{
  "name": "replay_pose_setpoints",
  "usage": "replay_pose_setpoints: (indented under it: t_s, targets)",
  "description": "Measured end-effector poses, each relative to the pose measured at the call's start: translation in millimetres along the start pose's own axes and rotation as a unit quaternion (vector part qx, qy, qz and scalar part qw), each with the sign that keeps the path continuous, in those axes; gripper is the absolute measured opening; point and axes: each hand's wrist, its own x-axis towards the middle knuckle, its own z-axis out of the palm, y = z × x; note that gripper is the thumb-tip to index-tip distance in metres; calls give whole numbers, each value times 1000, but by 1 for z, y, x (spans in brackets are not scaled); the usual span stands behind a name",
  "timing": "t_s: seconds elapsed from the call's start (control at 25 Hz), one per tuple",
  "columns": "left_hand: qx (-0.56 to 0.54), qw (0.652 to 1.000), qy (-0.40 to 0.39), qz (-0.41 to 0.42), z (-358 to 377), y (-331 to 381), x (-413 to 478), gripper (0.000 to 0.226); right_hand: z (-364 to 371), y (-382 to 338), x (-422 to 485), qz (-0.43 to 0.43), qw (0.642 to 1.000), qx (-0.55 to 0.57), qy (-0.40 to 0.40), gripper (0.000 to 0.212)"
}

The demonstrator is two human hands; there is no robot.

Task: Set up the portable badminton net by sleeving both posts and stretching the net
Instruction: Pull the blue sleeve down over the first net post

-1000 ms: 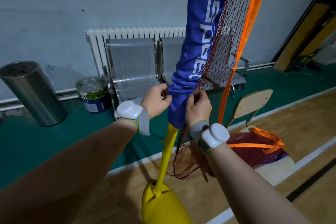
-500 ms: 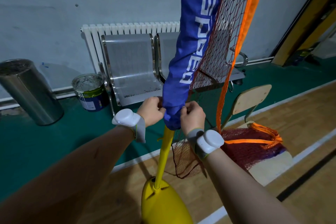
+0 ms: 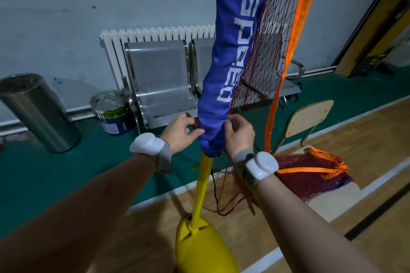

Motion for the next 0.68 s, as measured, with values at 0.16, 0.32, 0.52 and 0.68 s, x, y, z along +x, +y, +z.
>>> replay_pose_setpoints:
  t_s: [0.16,0.32,0.52,0.68]
  targets:
    - [-3,999,-17,-31,9,-3,-5,14,1,11,3,-8,999,-41,-16,20]
    - [-36,997,-8,-70,9,-9,0,22,0,14,2,1,1000,-13,-19,22]
    - [-30,995,-57,-75,14,-15,14,26,-4,26,-6,67,993,-85,44,17]
    - [-32,990,-106,-90,16,-24,22,29,1,39,-5,141,975,-166,-34,22]
